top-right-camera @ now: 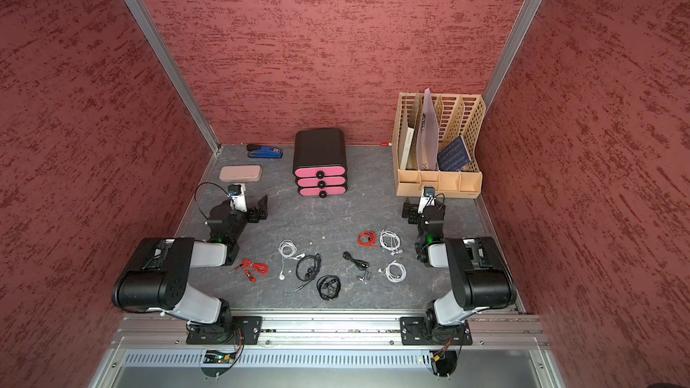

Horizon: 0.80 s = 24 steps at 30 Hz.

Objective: Place the wired earphones into the drawer by color
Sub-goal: Adjust the storage box at the center of the board.

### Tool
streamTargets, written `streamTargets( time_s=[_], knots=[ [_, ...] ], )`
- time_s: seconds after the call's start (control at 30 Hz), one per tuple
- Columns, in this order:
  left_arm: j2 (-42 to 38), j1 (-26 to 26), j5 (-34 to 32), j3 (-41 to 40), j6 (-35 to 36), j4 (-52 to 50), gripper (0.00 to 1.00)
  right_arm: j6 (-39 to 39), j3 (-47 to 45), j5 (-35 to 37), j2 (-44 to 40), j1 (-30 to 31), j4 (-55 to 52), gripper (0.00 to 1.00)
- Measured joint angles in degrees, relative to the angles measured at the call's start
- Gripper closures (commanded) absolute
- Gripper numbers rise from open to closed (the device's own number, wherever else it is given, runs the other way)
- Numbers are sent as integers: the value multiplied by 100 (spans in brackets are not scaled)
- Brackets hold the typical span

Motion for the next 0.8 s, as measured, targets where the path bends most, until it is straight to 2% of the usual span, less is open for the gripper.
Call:
streamTargets(
  time_s=[0.6, 0.7, 0.8],
  knots=[
    [-17, 94, 17, 92, -44, -190, 0, 0, 0, -2, -17, 0, -15, 2],
    [-358, -42, -168, 13, -13, -361, 0, 4, 4, 31, -369, 0, -361, 1],
    [-1102, -203, -280, -57, 57, -682, 0, 74, 240, 125, -1019, 0, -1075, 2]
  ],
)
